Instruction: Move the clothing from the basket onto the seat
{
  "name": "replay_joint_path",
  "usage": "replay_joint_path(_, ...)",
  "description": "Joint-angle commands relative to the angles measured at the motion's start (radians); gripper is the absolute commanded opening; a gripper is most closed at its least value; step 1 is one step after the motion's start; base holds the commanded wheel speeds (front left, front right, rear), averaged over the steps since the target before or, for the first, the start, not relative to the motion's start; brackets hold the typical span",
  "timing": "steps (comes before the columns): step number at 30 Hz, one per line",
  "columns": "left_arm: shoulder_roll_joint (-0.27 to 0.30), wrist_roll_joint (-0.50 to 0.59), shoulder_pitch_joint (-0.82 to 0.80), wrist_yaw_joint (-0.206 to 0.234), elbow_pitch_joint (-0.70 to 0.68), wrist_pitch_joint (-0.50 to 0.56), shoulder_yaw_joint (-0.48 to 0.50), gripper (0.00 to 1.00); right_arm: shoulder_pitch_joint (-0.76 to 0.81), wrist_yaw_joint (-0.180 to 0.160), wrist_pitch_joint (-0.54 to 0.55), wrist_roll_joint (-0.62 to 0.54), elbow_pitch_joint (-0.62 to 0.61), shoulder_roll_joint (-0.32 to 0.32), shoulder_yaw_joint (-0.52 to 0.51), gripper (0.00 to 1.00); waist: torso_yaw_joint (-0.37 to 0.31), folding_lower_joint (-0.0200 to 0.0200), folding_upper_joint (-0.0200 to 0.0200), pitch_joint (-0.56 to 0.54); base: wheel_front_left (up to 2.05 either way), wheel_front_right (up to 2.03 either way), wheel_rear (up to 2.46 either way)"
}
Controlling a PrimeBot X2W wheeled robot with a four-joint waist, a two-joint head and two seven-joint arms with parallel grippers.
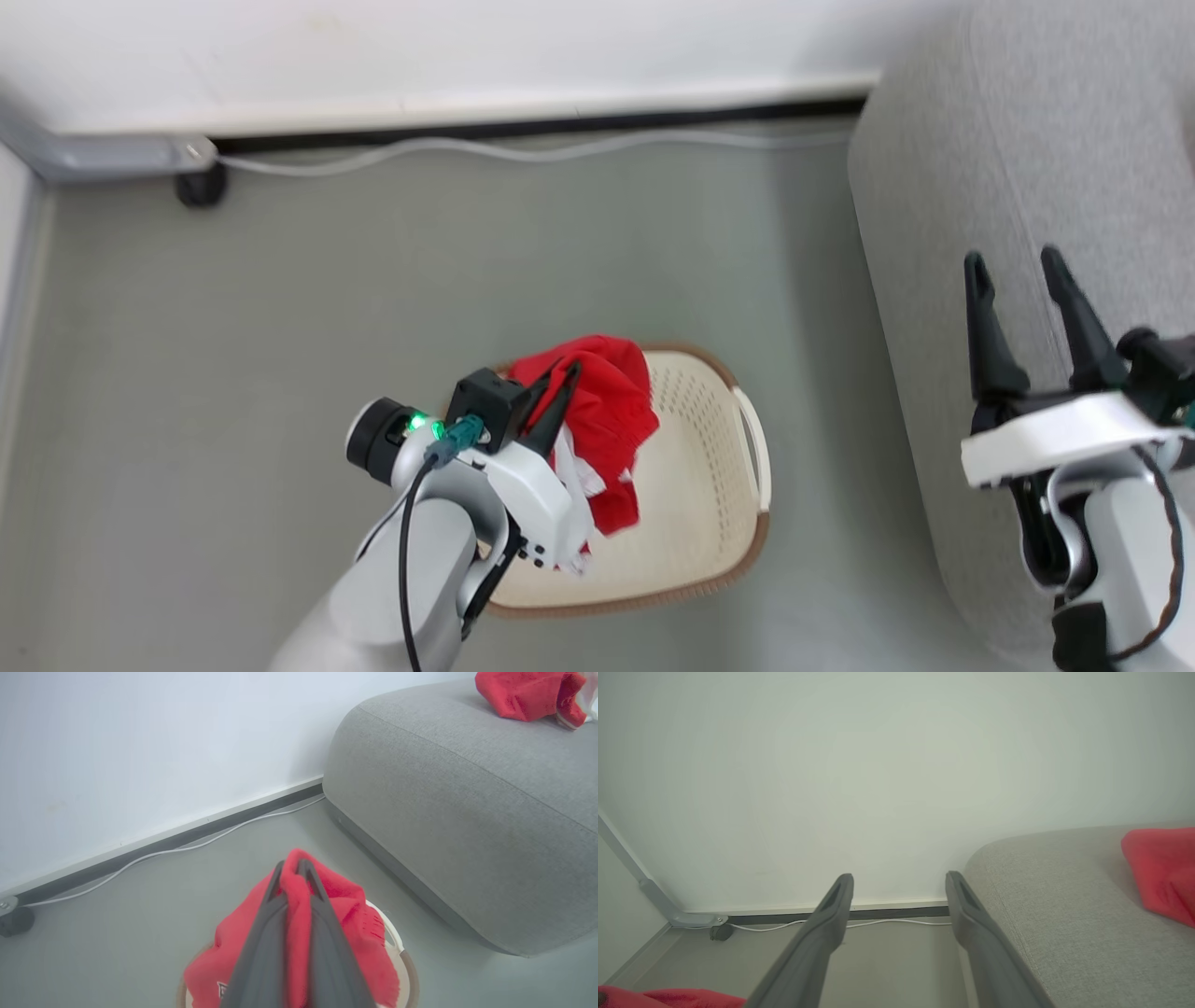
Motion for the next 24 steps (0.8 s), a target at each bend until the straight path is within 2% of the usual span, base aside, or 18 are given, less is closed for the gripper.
replay_joint_path(1,0.011,0.01,0.012,0.003,-0.044,-0.013,0.041,0.0,0.02,0.001,-0.006,0.003,-0.014,-0.004,0.017,1.0,0.043,0.0,-0.0001,-0.079,0.0,0.0,0.0)
replay_joint_path(11,0.019,0.078,0.122,-0.031,-0.265,-0.013,0.138,0.0,0.123,0.001,-0.006,0.005,0.031,0.011,0.031,1.0,0.08,0.0,-0.0001,-0.211,0.0,0.0,0.0)
replay_joint_path(24,0.017,0.117,0.058,-0.045,-0.474,-0.013,0.168,0.0,0.17,0.001,-0.006,0.015,0.057,0.035,0.054,1.0,0.08,0.0,-0.0001,-0.255,0.0,0.0,0.0)
